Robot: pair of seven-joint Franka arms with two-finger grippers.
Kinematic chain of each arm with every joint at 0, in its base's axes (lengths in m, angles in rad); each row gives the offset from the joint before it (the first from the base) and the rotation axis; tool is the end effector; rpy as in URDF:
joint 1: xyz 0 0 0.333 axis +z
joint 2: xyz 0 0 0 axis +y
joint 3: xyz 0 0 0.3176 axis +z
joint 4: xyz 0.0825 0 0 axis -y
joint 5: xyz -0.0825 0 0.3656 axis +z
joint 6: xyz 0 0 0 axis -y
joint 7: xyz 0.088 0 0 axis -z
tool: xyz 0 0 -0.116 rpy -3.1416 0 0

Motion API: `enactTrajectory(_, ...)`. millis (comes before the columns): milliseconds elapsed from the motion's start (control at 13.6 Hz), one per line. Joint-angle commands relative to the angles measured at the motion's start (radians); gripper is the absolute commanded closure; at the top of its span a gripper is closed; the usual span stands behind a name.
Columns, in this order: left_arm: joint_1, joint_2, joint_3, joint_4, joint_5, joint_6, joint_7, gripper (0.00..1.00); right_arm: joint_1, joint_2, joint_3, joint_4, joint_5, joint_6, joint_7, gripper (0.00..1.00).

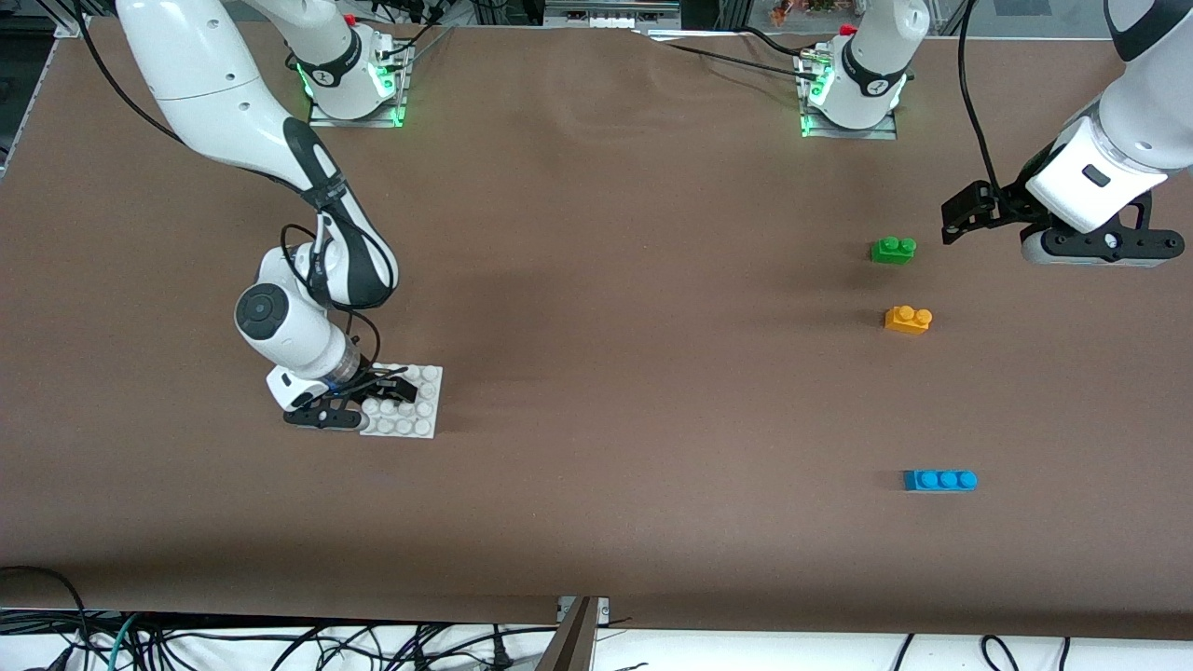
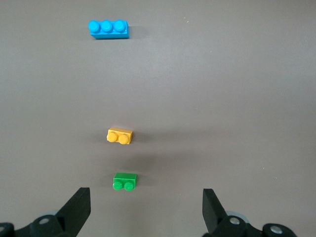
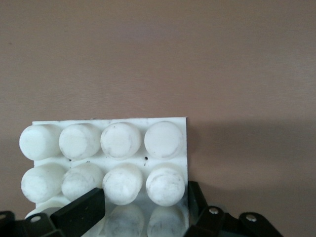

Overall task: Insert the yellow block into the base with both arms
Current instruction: 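Slide the white base plate with the right gripper toward the table middle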

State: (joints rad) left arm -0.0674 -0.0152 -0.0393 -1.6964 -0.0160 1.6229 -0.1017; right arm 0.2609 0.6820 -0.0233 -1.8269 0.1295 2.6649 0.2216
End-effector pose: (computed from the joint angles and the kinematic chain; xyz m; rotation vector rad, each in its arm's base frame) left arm 0.5280 -0.0585 0.5726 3.1310 -0.0058 -0.0933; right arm 0.6340 0.1514 0.1806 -3.0430 0.1341 -0.2138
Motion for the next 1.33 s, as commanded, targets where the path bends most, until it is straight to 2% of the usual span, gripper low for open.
enactTrajectory(0, -0.003, 0.006, 0.006, 0.018, -0.019, -0.014, -0.001, 0.0, 0.133, 0.119, -0.044, 0.09, 0.006, 0.035, 0.128, 0.24)
enactTrajectory(147, -0.003, 0.006, 0.006, 0.018, -0.019, -0.014, -0.001, 0.0, 0.199, 0.137, -0.072, 0.126, 0.004, 0.029, 0.206, 0.24)
enactTrajectory(664, -0.003, 0.006, 0.006, 0.018, -0.019, -0.014, -0.001, 0.0, 0.31, 0.137, -0.072, 0.158, 0.007, 0.027, 0.225, 0.23)
enactTrajectory(1254, -0.003, 0.006, 0.006, 0.018, -0.019, -0.014, -0.001, 0.0, 0.429, 0.185, -0.073, 0.251, 0.004, 0.027, 0.418, 0.23)
